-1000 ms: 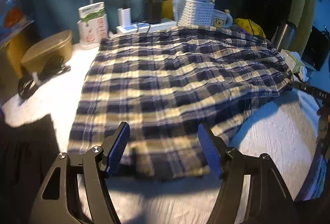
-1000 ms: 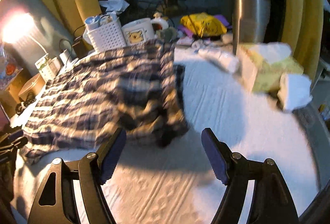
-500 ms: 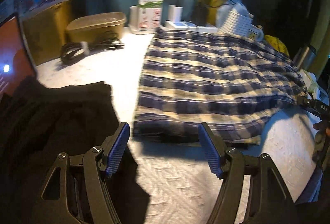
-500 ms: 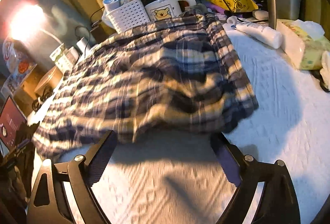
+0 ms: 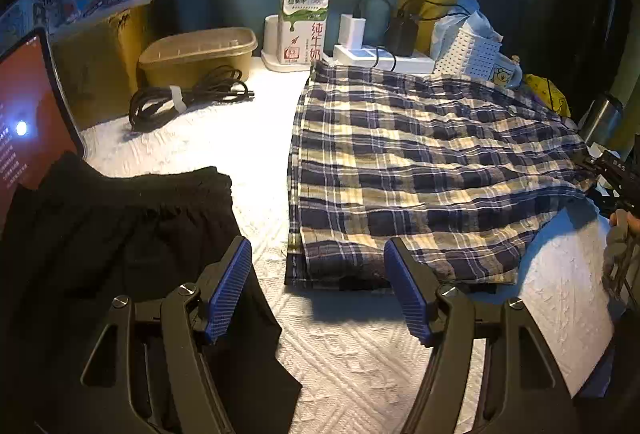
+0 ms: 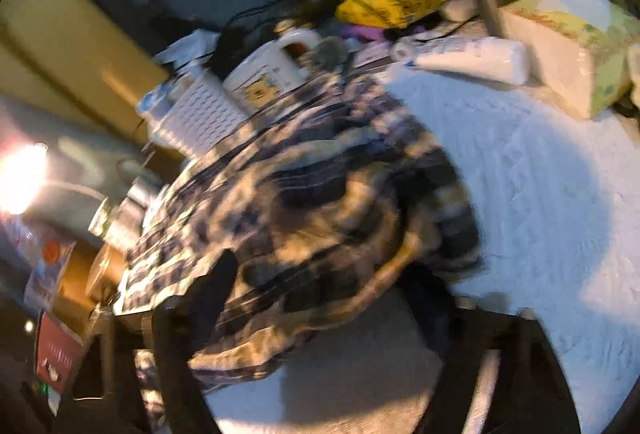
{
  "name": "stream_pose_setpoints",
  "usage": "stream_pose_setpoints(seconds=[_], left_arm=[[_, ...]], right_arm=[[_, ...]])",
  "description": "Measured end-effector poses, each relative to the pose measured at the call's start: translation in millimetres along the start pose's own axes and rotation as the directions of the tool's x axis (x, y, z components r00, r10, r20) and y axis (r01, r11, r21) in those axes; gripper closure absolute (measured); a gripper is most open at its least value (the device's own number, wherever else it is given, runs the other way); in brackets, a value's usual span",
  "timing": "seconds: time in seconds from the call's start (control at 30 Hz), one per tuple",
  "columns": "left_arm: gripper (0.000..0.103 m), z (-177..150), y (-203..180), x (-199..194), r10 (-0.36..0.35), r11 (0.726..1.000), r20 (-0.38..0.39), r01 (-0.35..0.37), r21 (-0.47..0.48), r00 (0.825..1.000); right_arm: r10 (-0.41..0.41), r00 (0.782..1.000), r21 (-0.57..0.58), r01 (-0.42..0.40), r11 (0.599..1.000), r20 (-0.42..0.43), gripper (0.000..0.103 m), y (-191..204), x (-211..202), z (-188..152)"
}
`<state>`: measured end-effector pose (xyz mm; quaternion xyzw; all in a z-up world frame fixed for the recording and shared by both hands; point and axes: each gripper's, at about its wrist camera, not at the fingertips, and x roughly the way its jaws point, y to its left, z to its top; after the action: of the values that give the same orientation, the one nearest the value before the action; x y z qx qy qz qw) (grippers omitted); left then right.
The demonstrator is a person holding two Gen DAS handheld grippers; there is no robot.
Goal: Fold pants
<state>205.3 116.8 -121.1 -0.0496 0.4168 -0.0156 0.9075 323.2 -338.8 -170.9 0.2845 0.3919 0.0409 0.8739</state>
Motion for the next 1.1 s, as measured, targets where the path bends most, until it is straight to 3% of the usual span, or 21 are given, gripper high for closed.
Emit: stream_pose_setpoints(seconds=[0.1,0.37,0.57,0.6,0.63,0.67,0.77,0.97,1.1], left_arm=[[0.034,1,-2,-4,0.005,1.0,0.009,-0.005,0.003,1.0],[0.034,3,-2,-14,0.02,1.0,0.032,-0.02,0.0,0.999],[0.034,5,6,-7,0.023,0.999,0.036,-0.022,-0.041,0.999],[0.034,6,5,-8,0.019,0.999,0.039,-0.017,-0.045,0.999],[0.034,6,4,-8,0.017,0.999,0.042,-0.015,-0.043,0.999],[0.034,7,3,-9,0.016,0.999,0.042,-0.015,-0.04,0.999],[0.034,7,-3,-11,0.008,1.0,0.047,-0.007,-0.021,0.999],[0.034,6,-21,-12,-0.023,1.0,0.045,0.022,0.022,0.999],[0.034,3,-34,-2,-0.053,0.998,0.021,0.053,0.034,0.998]], right_arm=[[-0.016,1.0,0.013,0.016,1.0,-0.001,0.037,-4,-1,2],[-0.079,0.997,0.017,0.079,0.997,0.011,0.036,-7,1,9],[-0.129,0.991,-0.08,0.131,0.988,0.031,0.034,7,22,24],[-0.117,0.992,-0.094,0.12,0.988,0.035,0.042,8,24,25],[-0.107,0.993,-0.105,0.111,0.988,0.039,0.057,8,25,26],[-0.12,0.992,-0.121,0.125,0.985,0.046,0.087,6,24,28],[-0.103,0.993,-0.146,0.111,0.983,0.062,0.097,-2,13,30],[-0.109,0.988,-0.177,0.127,0.976,0.107,0.097,-20,-26,31],[-0.112,0.992,-0.25,0.124,0.96,0.059,0.097,-19,-33,24]])
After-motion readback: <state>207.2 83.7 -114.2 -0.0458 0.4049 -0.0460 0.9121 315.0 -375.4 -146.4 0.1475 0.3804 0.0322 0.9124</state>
